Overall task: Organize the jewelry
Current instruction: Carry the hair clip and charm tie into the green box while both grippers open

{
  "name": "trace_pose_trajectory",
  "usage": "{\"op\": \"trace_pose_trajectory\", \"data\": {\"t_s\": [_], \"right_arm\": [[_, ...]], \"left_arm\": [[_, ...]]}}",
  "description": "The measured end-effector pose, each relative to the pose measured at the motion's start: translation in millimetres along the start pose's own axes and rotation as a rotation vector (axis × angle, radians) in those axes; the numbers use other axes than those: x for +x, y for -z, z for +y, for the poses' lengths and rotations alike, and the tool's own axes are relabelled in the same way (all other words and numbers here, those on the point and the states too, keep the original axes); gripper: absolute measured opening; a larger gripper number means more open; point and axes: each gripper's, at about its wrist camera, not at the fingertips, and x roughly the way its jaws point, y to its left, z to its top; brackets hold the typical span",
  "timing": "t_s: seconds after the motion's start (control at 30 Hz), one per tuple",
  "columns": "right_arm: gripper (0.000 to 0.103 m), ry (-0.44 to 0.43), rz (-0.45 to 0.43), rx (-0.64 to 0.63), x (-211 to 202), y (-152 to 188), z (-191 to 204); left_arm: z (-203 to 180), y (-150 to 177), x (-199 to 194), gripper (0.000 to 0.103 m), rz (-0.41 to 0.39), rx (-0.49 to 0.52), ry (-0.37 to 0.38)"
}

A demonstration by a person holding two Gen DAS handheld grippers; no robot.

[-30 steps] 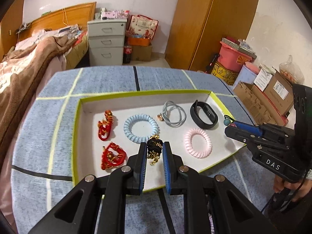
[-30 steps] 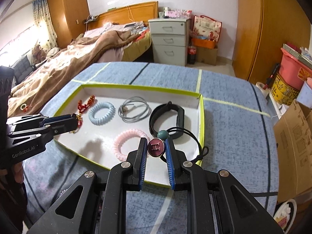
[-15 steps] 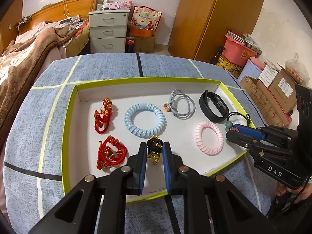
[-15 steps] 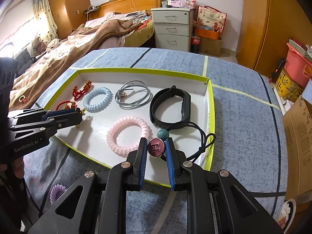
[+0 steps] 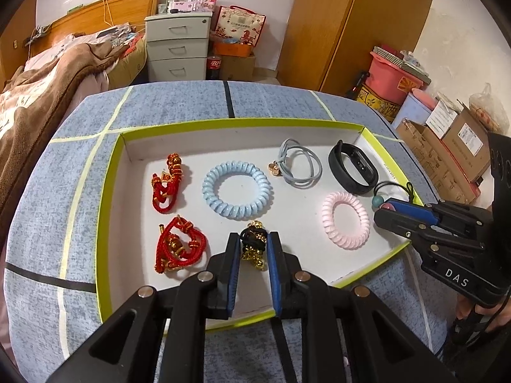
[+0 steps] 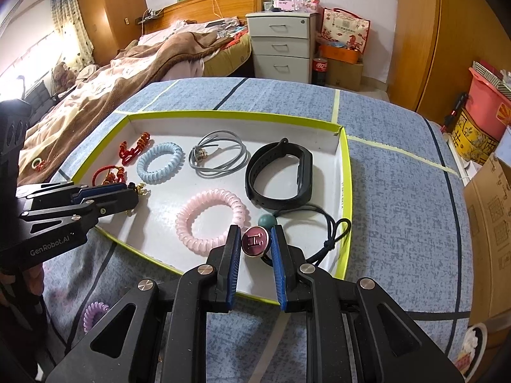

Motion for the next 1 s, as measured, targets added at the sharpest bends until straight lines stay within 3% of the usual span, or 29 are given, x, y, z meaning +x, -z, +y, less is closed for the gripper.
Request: {"op": "trace_pose_trajectory", "data": {"t_s": [0.07, 0.2, 0.37, 0.8, 1.0], "right_arm": [[0.02, 0.003, -0.001, -0.002, 0, 0, 0], [0.023, 0.012, -0.002, 0.007, -1, 1, -2], [0.026, 0.01, -0.007, 0.022, -4, 2, -3], [0.028, -0.001, -0.06, 0.043, -29, 7, 3], [0.028, -0.013, -0.09, 0.053, -46, 15, 11]], "left_arm": [[0, 1, -2, 0.02, -0.006, -0.002, 0.0], [0, 1, -4, 0.032, -0.013, -0.001, 0.004], [-1, 1, -8, 0.032, -0.017, 0.001, 0.015], [-5, 9, -33, 0.048, -0.065, 0.003, 0.007], [-8, 21, -50, 0.05, -0.091, 0.004, 0.009]]}}
